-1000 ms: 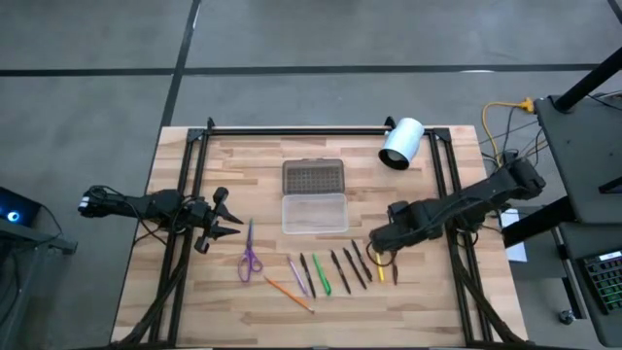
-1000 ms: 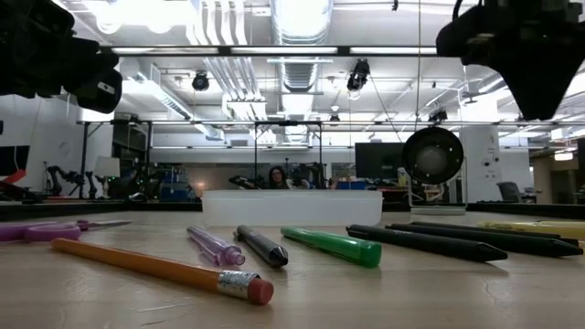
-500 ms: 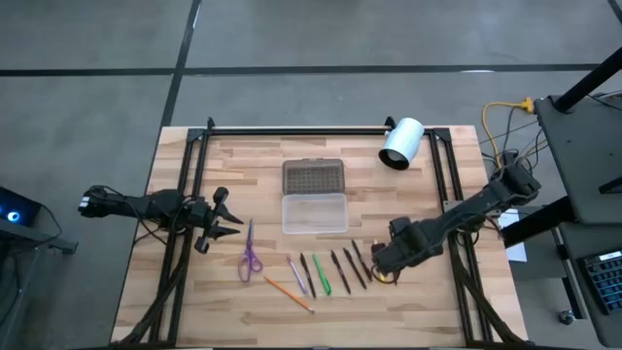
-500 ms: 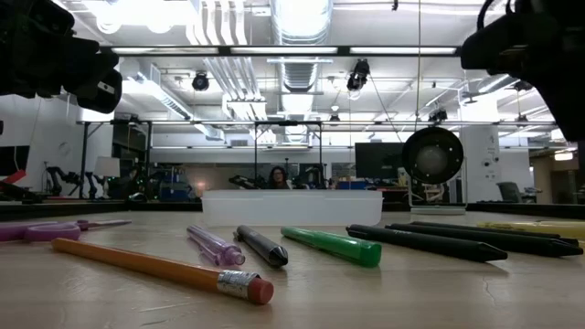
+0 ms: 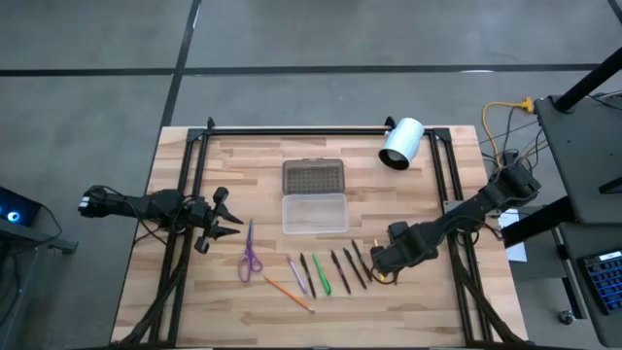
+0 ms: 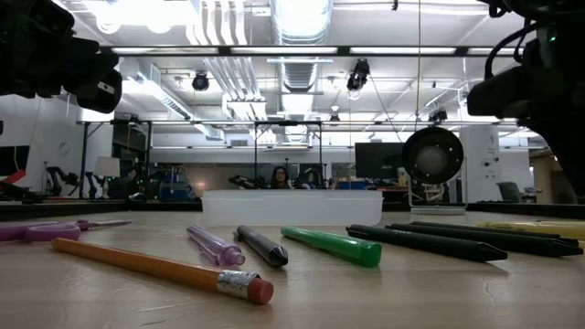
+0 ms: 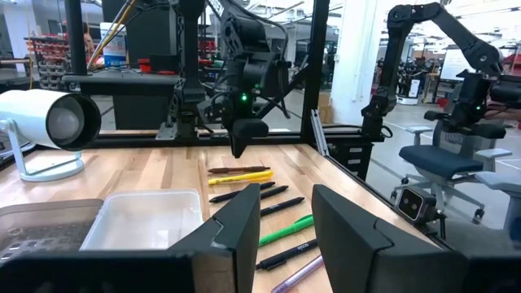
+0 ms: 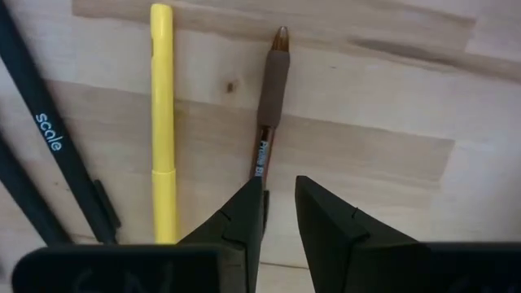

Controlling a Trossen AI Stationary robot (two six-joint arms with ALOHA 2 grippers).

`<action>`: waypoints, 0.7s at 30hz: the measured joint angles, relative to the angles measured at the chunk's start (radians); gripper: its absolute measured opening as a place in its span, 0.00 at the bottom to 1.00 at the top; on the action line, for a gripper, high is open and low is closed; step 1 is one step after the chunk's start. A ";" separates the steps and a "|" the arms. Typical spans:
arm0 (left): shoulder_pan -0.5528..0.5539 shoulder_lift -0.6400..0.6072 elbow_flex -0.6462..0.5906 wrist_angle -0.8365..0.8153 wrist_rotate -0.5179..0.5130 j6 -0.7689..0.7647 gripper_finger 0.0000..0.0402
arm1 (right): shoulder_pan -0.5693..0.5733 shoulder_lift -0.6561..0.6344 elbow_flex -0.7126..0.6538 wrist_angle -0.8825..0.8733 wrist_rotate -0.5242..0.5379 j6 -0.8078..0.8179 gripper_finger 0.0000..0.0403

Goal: Pick & place school supplies into a supply box
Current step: Put the brown pen into the supply box

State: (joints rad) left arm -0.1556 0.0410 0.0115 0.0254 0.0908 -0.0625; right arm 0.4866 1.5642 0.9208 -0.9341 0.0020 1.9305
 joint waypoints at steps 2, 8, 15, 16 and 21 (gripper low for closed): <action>0.000 0.000 0.000 0.000 0.000 0.000 0.25 | 0.000 0.002 -0.006 0.023 0.000 0.000 0.17; 0.000 0.000 0.000 0.000 0.000 0.000 0.25 | 0.000 0.002 -0.031 0.061 0.005 0.004 0.17; 0.000 0.000 0.000 0.000 0.000 0.000 0.25 | 0.000 0.002 -0.096 0.175 0.006 0.008 0.17; 0.000 0.000 0.000 0.000 0.000 0.000 0.25 | 0.000 0.002 -0.103 0.192 0.006 0.008 0.17; 0.000 0.000 0.000 0.000 0.000 0.000 0.25 | 0.000 0.002 -0.121 0.215 0.007 0.008 0.17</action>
State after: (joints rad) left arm -0.1557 0.0410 0.0114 0.0255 0.0909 -0.0626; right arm 0.4866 1.5665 0.8000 -0.7190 0.0090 1.9385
